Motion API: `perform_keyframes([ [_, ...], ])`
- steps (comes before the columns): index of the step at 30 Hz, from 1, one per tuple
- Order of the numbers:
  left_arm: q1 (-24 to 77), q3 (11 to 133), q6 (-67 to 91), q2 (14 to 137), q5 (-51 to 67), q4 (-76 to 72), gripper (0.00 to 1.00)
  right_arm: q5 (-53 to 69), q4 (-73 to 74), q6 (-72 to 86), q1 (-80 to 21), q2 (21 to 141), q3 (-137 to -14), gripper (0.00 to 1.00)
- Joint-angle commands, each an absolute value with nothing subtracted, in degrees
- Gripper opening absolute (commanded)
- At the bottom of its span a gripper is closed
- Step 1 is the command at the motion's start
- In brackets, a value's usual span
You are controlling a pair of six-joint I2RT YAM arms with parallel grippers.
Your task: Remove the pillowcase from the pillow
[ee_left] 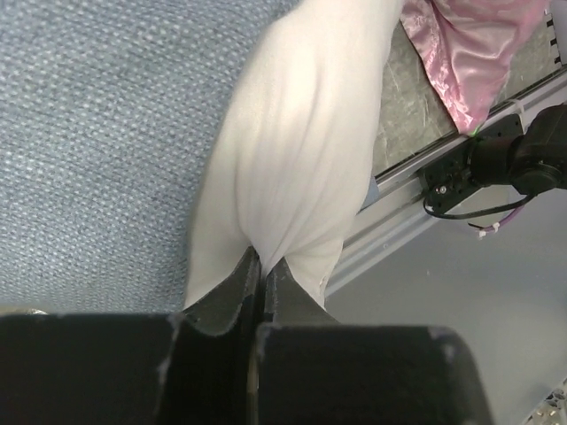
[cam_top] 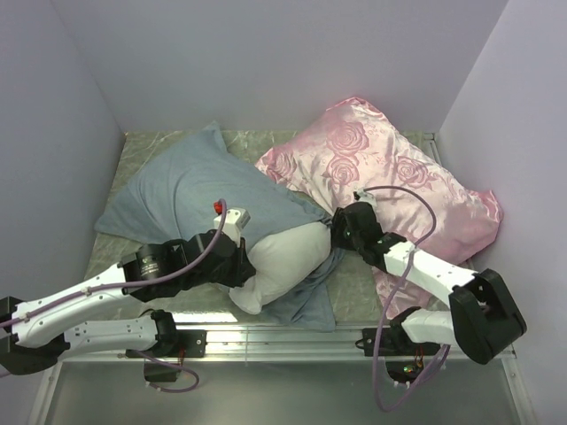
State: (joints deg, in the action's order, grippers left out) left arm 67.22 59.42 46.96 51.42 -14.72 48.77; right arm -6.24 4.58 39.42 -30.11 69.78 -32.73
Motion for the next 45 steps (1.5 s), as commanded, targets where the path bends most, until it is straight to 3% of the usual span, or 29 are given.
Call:
perform_keyframes([
  [1,67.6,63.6,45.7,51.2,-12.9,44.2,0.04,-2.6,-3.0,36.7,-30.1,72.4,-37.4,0.56],
  [3,67.8,64.9,45.3,51.3,-14.1,46.7,0.11,-1.1,-4.7,38.6,-30.1,72.1,-36.3,0.55],
  [7,68.8,70.1,42.9,51.2,-16.2,48.9,0.50,-2.8,-2.1,40.8,-30.1,69.4,-34.7,0.56],
  [10,69.3,73.8,40.8,53.3,-18.1,50.1,0.63,-8.8,7.8,42.4,-30.1,66.5,-37.5,0.60],
  [13,69.5,75.8,38.9,56.7,-20.4,50.0,0.68,-11.2,14.1,43.8,-29.7,60.4,-38.1,0.67],
  [19,70.0,75.8,35.2,65.3,-20.6,45.5,0.71,-12.0,22.7,46.0,-27.9,49.4,-40.0,0.73],
  [25,70.6,77.7,33.0,72.6,-24.3,43.1,0.74,-1.3,18.9,51.2,-28.5,38.6,-33.6,0.73],
  [32,66.7,84.4,30.8,80.3,-28.6,43.6,0.78,-6.6,9.2,62.8,-42.0,30.0,-19.9,0.79],
  [41,54.3,86.0,25.8,87.3,-24.0,42.6,0.76,-14.8,-13.5,73.2,-57.4,34.7,-10.3,0.88],
  [45,50.0,82.5,26.1,89.3,-20.5,40.2,0.66,-21.2,-22.7,75.8,-63.2,39.5,-7.7,0.91],
])
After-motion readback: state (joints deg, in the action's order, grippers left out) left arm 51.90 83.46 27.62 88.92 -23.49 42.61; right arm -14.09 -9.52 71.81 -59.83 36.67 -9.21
